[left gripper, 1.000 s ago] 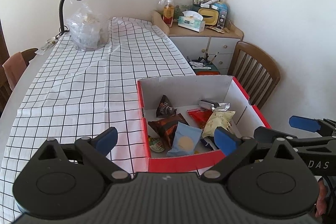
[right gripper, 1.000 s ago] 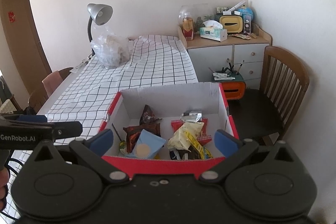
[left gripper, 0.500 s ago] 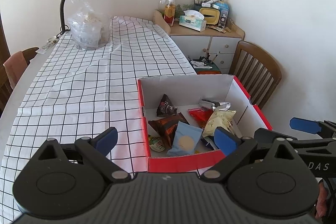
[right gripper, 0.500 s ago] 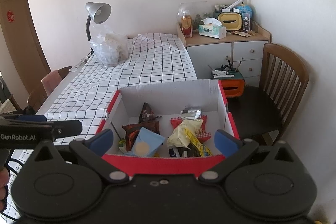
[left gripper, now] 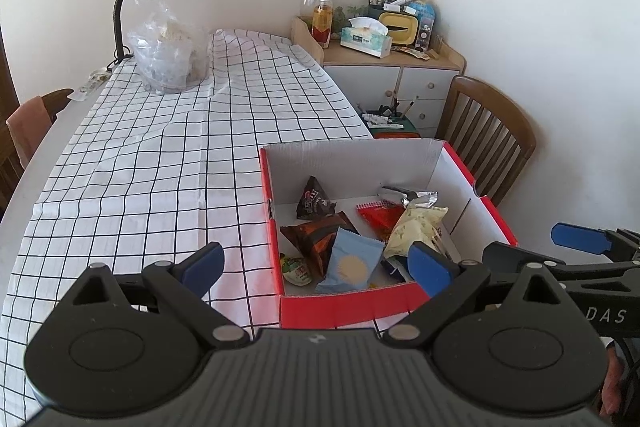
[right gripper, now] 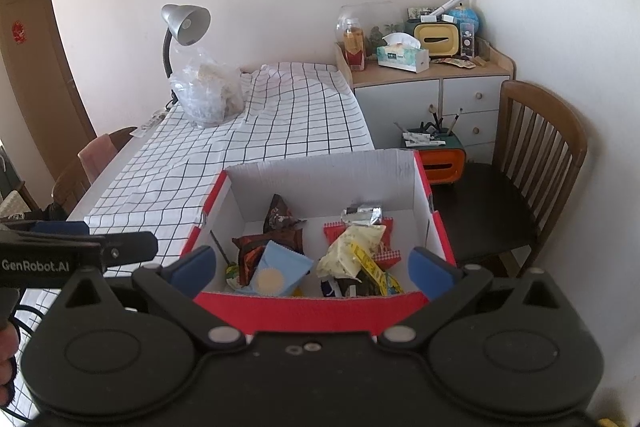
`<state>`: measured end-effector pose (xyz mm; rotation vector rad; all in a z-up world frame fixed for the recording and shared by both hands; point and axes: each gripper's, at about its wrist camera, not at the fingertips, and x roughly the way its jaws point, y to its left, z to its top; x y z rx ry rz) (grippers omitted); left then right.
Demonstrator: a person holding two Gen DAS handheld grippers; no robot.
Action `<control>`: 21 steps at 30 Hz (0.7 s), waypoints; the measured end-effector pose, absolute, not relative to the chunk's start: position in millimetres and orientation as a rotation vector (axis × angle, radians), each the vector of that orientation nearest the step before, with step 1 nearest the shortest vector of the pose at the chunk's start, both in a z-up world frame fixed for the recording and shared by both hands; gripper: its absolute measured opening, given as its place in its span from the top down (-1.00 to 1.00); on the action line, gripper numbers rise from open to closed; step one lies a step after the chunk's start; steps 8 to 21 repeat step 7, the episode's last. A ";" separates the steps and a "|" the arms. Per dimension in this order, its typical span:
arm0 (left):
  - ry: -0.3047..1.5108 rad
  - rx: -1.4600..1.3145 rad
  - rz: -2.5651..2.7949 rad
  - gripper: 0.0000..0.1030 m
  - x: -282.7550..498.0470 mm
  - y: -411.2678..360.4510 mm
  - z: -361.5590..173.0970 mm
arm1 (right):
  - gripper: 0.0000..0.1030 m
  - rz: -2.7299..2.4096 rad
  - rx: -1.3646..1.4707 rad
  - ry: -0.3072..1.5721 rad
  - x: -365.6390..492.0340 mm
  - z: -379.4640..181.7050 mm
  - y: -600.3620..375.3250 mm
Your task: Organize snacks
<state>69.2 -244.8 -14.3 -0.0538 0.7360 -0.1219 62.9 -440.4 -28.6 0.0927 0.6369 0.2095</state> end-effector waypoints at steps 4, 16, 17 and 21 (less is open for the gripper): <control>0.742 -0.060 -0.110 -0.92 68.8 -241.9 -14.9 | -0.99 0.209 0.094 0.642 60.9 -30.5 -437.9; 0.750 -0.065 -0.107 -0.92 68.5 -238.7 -17.1 | -0.99 0.211 0.094 0.647 59.8 -32.2 -436.4; 0.750 -0.065 -0.107 -0.92 68.5 -238.7 -17.1 | -0.99 0.211 0.094 0.647 59.8 -32.2 -436.4; 0.750 -0.065 -0.107 -0.92 68.5 -238.7 -17.1 | -0.99 0.211 0.094 0.647 59.8 -32.2 -436.4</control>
